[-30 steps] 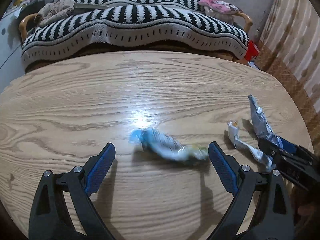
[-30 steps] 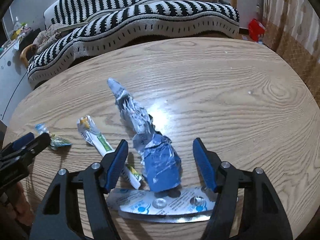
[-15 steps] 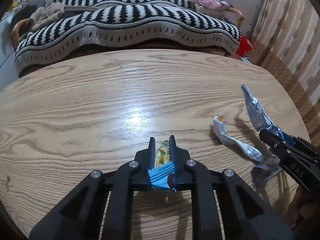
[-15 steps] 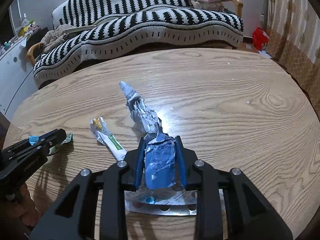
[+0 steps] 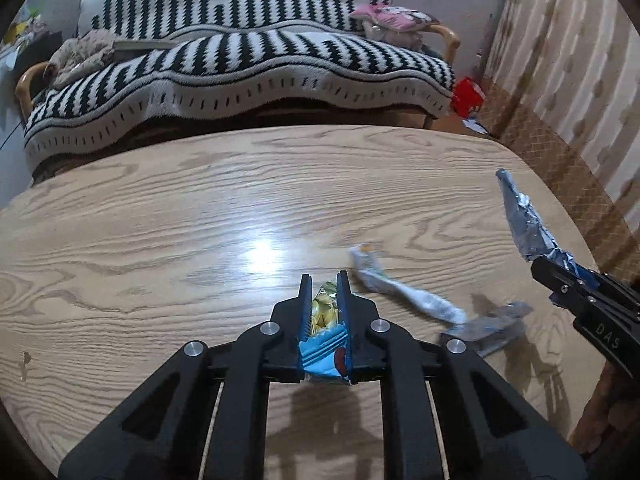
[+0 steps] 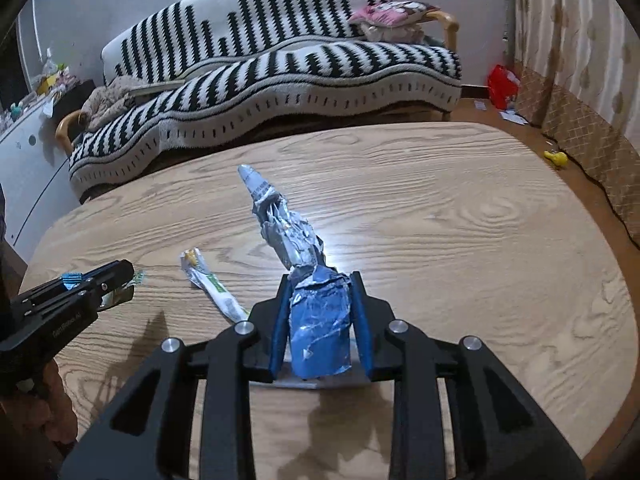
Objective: Collect trash
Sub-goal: 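Grasp the blue candy wrapper with the left tool while the right tool grasps the blue foil wrapper, then carry the candy wrapper and foil wrapper over the bin and open both tools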
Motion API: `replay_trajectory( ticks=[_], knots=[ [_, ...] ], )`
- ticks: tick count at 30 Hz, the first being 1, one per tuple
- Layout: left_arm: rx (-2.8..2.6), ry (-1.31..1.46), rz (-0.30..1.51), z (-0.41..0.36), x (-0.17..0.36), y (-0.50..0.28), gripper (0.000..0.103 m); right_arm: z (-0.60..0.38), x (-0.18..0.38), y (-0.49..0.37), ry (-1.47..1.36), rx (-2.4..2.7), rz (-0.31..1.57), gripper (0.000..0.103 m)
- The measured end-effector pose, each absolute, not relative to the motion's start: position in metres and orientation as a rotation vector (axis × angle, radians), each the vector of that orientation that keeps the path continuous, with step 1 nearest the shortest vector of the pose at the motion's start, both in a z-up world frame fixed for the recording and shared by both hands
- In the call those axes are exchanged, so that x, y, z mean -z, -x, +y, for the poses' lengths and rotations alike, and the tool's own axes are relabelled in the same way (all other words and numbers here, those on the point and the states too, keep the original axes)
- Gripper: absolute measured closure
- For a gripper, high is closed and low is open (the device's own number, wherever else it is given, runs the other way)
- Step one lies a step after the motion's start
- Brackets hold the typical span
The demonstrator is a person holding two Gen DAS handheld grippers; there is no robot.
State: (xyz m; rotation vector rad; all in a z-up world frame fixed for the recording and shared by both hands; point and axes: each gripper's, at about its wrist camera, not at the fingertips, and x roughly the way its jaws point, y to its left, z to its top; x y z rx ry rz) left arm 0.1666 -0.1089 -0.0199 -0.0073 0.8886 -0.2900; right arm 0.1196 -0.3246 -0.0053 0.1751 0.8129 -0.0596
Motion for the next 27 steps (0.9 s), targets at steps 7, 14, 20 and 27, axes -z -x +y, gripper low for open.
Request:
replay_trajectory(
  ticks=[7,14,20,27],
  knots=[
    [0.412,-0.033,0.856,-0.172,0.001,-0.131,0.091,-0.393,-0.003,-0.049,-0.227,0.178,0.799,0.075],
    [0.626,-0.1,0.846,-0.281,-0.007,-0.075,0.091,-0.481,0.0,0.054,-0.313,0.39,0.776,0.075],
    [0.869,-0.184,0.828,-0.389,-0.002,-0.004,0.091,-0.556,0.029,0.142,-0.445,0.593,0.805,0.075],
    [1.117,-0.289,0.869,-0.487,0.038,0.072,0.091,-0.609,0.07,0.211,-0.567,0.74,0.853,0.075]
  ],
)
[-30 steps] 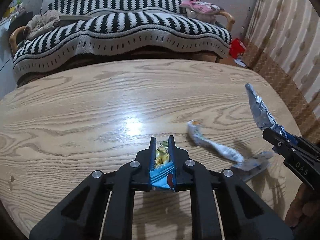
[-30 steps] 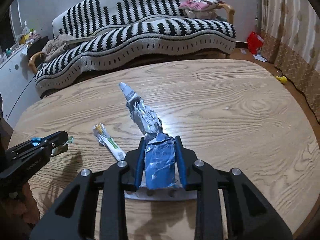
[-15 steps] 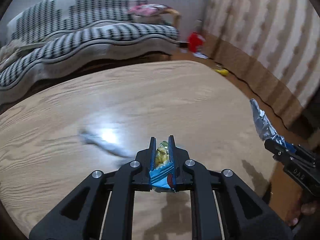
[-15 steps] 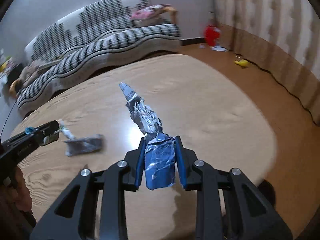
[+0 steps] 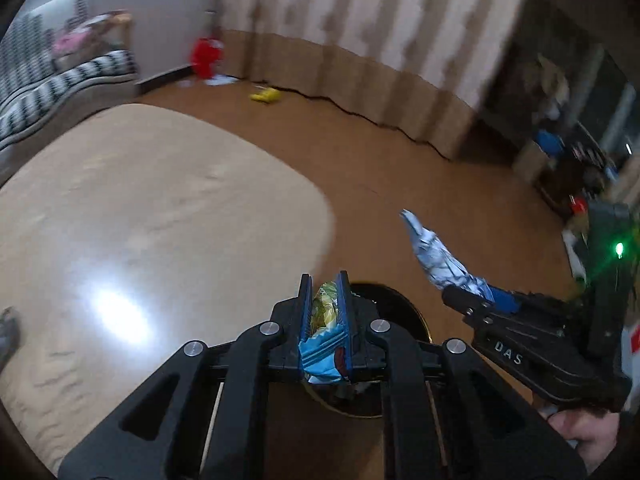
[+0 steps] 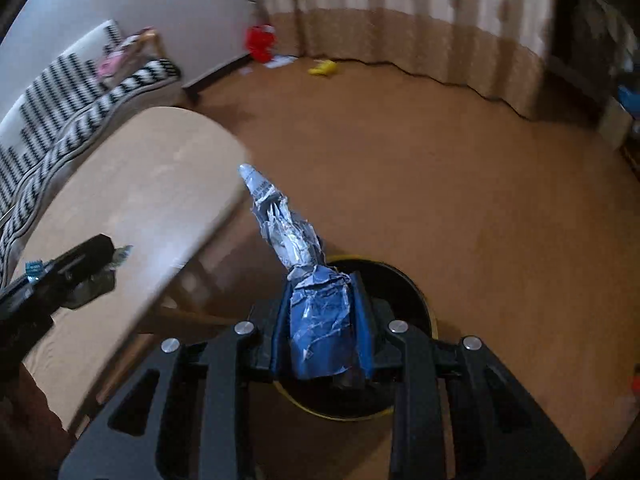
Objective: Collect trash
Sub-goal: 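Carry the candy wrapper and foil wrapper over the bin and open both tools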
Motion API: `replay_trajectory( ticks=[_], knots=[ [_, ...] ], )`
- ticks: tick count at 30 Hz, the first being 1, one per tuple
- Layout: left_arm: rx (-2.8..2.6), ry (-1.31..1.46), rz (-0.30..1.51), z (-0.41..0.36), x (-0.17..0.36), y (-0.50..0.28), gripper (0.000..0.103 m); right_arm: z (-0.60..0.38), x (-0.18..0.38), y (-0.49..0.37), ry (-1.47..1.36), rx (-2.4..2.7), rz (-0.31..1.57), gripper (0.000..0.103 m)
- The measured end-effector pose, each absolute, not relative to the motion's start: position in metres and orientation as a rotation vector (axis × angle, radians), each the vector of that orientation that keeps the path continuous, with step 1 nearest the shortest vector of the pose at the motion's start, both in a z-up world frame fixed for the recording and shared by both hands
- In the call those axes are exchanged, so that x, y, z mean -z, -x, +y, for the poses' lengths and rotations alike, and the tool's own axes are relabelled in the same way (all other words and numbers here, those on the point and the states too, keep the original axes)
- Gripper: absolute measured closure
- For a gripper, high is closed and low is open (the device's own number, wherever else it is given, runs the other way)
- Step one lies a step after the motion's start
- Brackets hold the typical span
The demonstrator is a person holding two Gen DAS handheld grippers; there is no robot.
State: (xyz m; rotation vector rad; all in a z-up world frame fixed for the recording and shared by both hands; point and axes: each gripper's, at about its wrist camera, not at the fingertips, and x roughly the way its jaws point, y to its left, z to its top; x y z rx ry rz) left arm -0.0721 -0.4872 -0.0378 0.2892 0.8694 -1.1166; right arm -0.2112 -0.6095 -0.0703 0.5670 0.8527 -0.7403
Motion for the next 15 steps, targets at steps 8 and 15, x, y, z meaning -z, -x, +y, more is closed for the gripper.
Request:
replay_trajectory(
  ticks=[8,15],
  knots=[
    [1.194,-0.422,0.948,-0.543,0.097,0.099,0.091,-0.642,0.115,0.225,-0.696,0.753,0.933,0.074],
    [1.205,-0.494,0.977,-0.555,0.124,0.097,0.091,-0.652,0.131,0.223,-0.734,0.748,0.956,0.074]
  ],
)
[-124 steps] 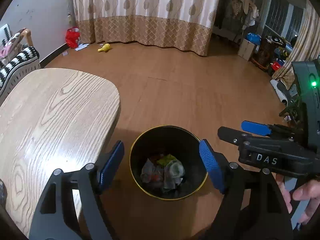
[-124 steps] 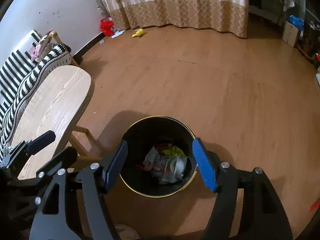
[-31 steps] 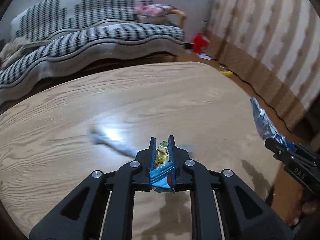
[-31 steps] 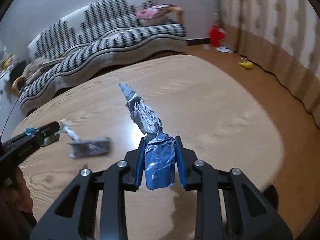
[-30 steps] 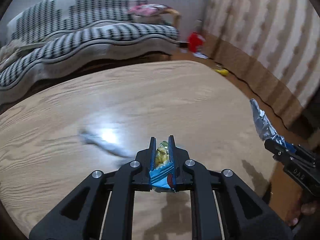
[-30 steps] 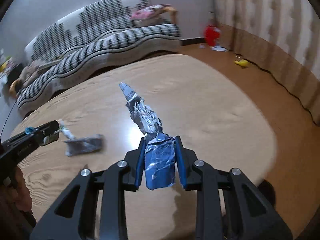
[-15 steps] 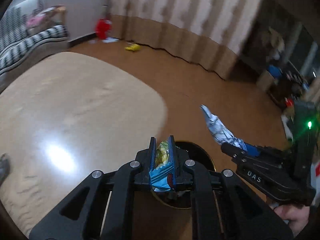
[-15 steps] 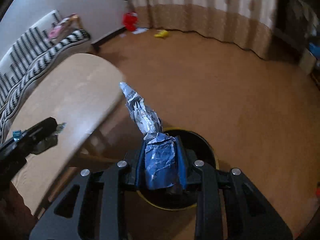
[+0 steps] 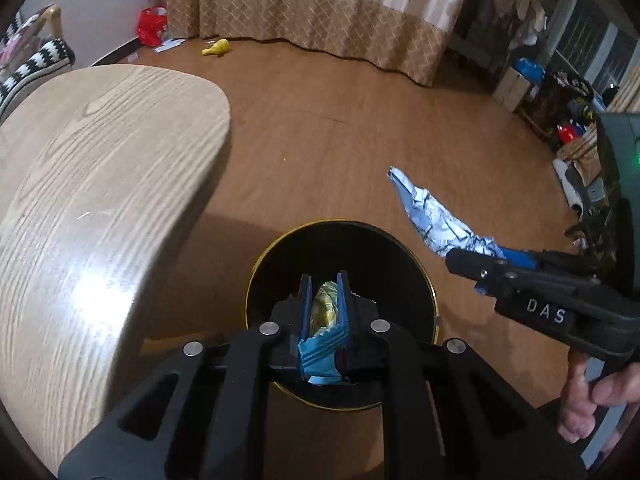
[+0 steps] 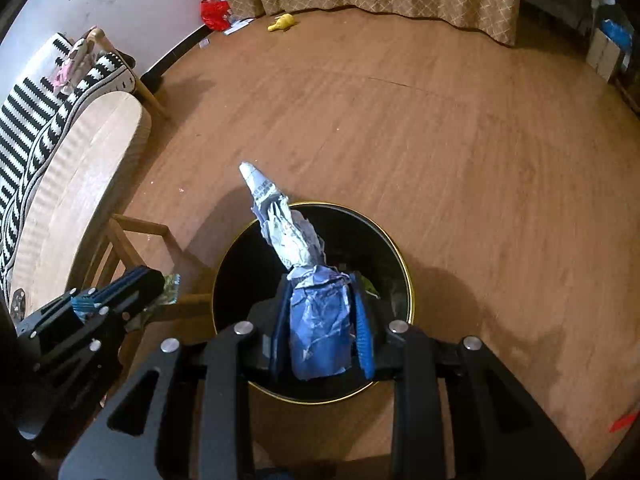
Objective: Collect trash
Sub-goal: 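Carry the candy wrapper and foil wrapper over the bin and open both tools, then move both open tools back over the table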
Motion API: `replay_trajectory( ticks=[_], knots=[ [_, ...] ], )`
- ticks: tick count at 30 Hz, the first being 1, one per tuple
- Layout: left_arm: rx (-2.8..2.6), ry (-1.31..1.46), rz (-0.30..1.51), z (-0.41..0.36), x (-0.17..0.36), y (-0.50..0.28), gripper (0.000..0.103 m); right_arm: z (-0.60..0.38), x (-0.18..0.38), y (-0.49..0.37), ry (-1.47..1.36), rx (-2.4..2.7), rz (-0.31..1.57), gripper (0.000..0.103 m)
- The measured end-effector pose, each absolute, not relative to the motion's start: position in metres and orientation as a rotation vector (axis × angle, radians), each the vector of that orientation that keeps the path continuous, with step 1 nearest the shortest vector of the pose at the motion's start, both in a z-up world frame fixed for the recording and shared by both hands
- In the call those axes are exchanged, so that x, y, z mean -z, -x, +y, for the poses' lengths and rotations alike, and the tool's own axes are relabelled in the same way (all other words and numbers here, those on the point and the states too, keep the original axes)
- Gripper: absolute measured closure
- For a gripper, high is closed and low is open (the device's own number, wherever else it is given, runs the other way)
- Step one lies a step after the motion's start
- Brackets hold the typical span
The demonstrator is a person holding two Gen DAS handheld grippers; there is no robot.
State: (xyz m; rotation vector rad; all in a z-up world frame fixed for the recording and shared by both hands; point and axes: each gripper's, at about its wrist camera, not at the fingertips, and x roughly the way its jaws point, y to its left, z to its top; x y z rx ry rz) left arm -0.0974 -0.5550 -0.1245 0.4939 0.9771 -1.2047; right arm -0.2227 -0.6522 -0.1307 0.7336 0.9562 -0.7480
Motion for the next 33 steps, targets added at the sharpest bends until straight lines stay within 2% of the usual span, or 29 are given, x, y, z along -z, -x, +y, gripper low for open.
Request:
replay_trajectory(
  ticks=[9,12,13,14,15,16,17,19,25,29,33],
  knots=[
    [1.233,-0.508,0.986,-0.552,0.126,0.1,0.091,-0.647,0.128,0.228,-0.726,0.739,0.948,0.074],
    [1.245,-0.512,1.002,-0.553,0.127,0.1,0.087,-0.648,0.127,0.231,-0.731,0.741,0.935,0.072],
    [1.246,-0.513,1.004,-0.553,0.127,0.1,0.08,-0.649,0.127,0.232,-0.735,0.745,0.931,0.064],
    [1.249,-0.509,1.005,-0.554,0.127,0.101,0.068,-0.649,0.125,0.232,-0.738,0.748,0.923,0.058],
    [1.25,-0.504,1.006,-0.553,0.127,0.1,0.06,-0.648,0.124,0.232,-0.737,0.753,0.915,0.044],
    [1.248,-0.501,1.004,-0.552,0.127,0.1,0.044,-0.649,0.123,0.232,-0.734,0.752,0.907,0.04],
    [1.246,-0.497,1.0,-0.551,0.126,0.1,0.04,-0.648,0.122,0.232,-0.73,0.753,0.905,0.04],
    [1.243,-0.501,1.0,-0.548,0.124,0.1,0.038,-0.647,0.121,0.231,-0.728,0.757,0.9,0.04],
    [1.218,-0.459,0.97,-0.534,0.103,0.095,0.022,-0.647,0.118,0.233,-0.739,0.775,0.861,0.04],
    [1.201,-0.37,0.941,-0.505,0.065,0.082,0.013,-0.641,0.108,0.23,-0.725,0.77,0.815,0.039],
    [1.123,-0.297,0.855,-0.451,0.024,0.054,0.01,-0.618,0.092,0.203,-0.671,0.714,0.8,0.038]
  ],
)
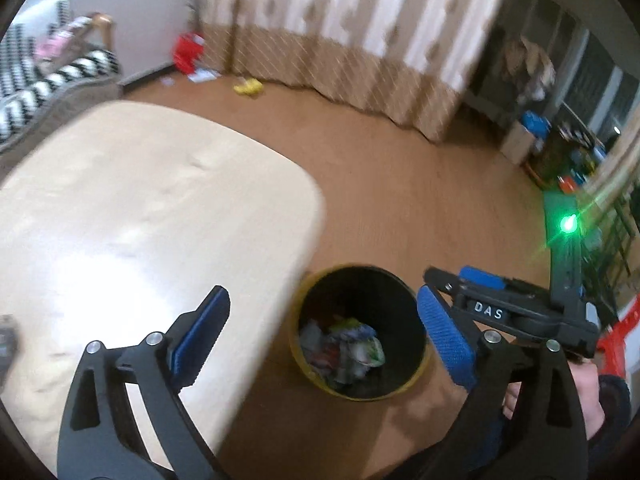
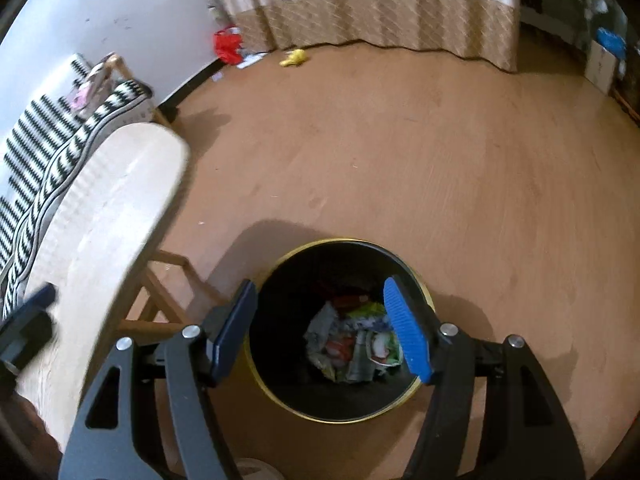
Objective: Collect trash
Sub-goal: 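Move both open tools back over the table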
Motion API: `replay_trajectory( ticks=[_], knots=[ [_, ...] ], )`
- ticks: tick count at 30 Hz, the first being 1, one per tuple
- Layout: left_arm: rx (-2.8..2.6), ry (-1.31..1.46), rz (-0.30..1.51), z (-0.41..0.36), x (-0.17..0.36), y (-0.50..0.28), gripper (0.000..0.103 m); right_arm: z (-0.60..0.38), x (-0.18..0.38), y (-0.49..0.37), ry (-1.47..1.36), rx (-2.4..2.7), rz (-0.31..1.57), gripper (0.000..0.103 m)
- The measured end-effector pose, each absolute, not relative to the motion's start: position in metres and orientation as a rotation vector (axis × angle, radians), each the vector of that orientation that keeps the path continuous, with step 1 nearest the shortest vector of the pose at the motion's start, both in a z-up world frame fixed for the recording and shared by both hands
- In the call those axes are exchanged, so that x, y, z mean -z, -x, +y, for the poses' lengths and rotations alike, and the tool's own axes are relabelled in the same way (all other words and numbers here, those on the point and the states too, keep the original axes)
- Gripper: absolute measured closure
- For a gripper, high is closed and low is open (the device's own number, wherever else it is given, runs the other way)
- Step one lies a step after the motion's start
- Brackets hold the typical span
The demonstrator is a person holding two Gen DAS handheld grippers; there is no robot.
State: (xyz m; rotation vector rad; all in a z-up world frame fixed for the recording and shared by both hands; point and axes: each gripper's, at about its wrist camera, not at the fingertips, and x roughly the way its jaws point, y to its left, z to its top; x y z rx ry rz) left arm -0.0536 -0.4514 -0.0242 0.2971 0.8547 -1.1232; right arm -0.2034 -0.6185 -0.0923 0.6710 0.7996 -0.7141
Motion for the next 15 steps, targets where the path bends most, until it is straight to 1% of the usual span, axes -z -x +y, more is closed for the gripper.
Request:
replay_trajectory(
  ticks=[2,5,11,13,15],
  knots=[
    [1.058,-0.272,0.833,-0.421,0.013,0.034,0.01,-0.602,0.084,0.184,-0.637,0.668,0.796,0.038],
    [0.905,-0.219,0.838,-0.356,0.004,-0.009,0.01,-0.568,0.072,0.148,-0.582,0.569,0.796,0.038],
    [0.59,-0.09,0.906,-0.22,0.008,-0.086,0.01,-0.47,0.045,0.059,-0.399,0.288,0.831,0.035],
    [0.523,-0.037,0.934,-0.186,0.008,-0.105,0.01,-0.428,0.039,0.028,-0.327,0.172,0.848,0.028],
    [0.459,0.023,0.95,-0.154,0.011,-0.122,0.01,-0.4,0.037,0.003,-0.301,0.12,0.877,0.027]
  ],
)
